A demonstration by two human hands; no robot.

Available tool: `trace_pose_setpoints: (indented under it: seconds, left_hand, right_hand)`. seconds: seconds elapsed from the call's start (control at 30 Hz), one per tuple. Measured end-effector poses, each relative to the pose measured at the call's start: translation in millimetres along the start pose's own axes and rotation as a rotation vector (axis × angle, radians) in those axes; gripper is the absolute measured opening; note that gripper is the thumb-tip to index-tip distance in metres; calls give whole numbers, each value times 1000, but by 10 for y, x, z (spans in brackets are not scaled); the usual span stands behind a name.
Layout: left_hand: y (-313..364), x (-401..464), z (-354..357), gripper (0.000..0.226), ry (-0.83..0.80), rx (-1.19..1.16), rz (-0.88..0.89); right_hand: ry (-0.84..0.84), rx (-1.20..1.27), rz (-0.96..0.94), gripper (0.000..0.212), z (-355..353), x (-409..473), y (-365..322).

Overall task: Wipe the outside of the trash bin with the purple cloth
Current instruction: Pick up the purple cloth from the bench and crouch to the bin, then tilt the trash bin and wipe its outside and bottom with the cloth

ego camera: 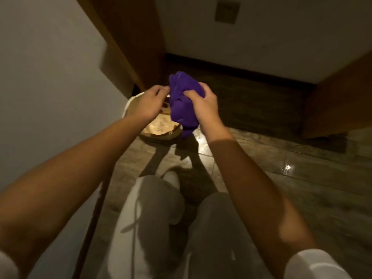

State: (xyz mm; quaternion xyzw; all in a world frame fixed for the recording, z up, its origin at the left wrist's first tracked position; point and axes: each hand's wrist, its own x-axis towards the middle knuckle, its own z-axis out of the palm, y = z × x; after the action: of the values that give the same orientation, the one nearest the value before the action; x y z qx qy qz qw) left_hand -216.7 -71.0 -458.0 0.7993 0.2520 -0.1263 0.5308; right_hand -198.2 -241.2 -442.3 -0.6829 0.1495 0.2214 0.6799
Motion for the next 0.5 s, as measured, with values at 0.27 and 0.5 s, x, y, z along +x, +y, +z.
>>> trace_pose_setpoints:
  seconds: [0.27,0.5]
  left_hand:
    - [-1311,892,788,55,-411,646,-29]
    - [-2043,1170,1115,51,-258,912,253]
  right_hand:
    - [118,54,-22,33,-412,918,1283]
    - [95,58,-53,43,-424,1274,1964]
